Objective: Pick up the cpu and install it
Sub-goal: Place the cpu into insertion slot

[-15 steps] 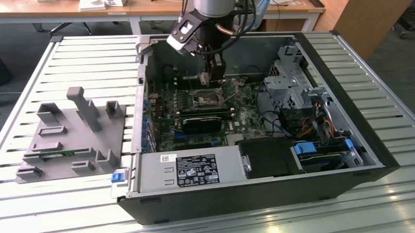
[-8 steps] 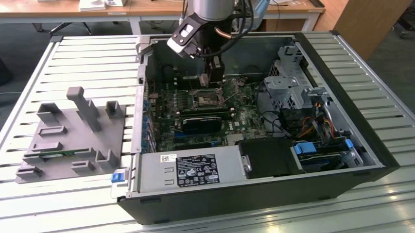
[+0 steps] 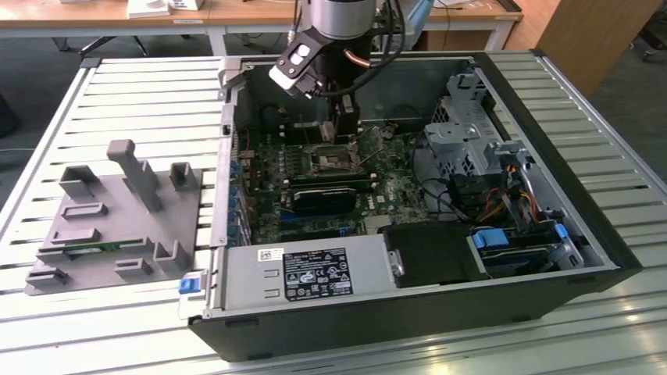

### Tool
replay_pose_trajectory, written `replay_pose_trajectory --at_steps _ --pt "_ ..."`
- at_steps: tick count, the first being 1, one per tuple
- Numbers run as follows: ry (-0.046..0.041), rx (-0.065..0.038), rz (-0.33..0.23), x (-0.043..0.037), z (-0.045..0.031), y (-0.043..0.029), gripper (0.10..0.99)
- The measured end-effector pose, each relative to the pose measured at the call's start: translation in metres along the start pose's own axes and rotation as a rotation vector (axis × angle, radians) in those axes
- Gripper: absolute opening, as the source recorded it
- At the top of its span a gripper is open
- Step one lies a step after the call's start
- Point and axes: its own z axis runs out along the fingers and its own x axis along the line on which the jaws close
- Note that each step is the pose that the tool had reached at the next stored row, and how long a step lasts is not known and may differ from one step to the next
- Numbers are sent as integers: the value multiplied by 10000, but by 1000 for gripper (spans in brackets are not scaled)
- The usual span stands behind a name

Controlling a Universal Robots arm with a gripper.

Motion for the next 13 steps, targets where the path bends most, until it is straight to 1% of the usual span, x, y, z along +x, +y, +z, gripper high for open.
replay_pose_trajectory --at_steps 8,13 --pt "0 0 12 1 46 -2 541" --pt "-1 0 12 1 53 -3 541"
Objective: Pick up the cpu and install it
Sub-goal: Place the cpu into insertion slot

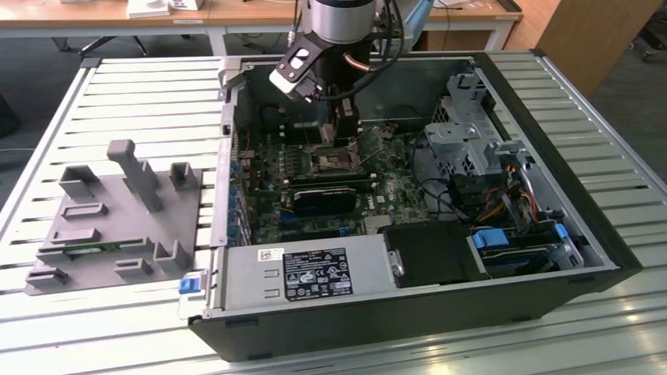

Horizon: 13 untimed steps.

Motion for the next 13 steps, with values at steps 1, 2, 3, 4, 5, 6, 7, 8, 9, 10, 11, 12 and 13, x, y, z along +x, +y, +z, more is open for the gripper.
replay_pose_trajectory --at_steps 1,2,3,4,5,6,7,8,9,10,11,12,13 --pt "0 0 0 0 0 0 541" --pt "0 -1 0 0 0 0 541" --pt "0 0 0 0 0 0 541" --pt "0 0 0 0 0 0 541" --pt "0 0 0 0 0 0 541" --pt "0 0 0 0 1 0 541" --pt "0 -1 1 0 1 0 541" --pt "0 -1 0 0 2 0 541" --pt "2 -2 8 1 4 0 541" --pt "3 -3 25 4 7 0 541" --pt "0 -2 50 6 9 0 541" --pt "-2 -3 81 10 13 -1 541" --pt "-3 -3 106 13 18 0 541"
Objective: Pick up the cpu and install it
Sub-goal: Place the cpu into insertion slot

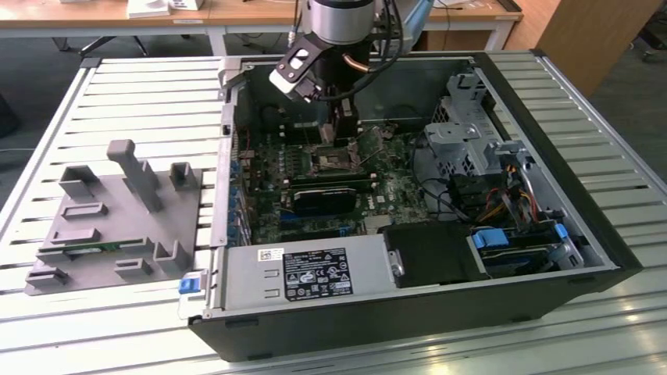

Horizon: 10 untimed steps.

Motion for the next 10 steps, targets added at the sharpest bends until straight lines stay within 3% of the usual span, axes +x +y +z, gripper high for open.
replay_pose_trajectory --at_steps 10 --pt "47 -11 32 30 148 -5 541"
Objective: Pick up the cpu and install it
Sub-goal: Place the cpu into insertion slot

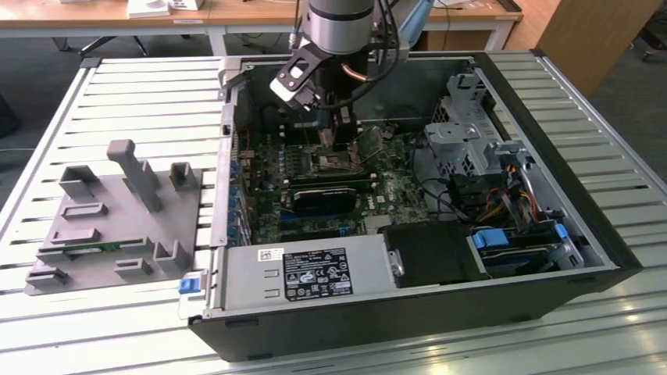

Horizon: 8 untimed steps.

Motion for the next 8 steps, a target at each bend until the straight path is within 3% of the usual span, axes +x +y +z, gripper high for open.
replay_pose_trajectory --at_steps 8 --pt "13 -45 8 1 112 -5 541"
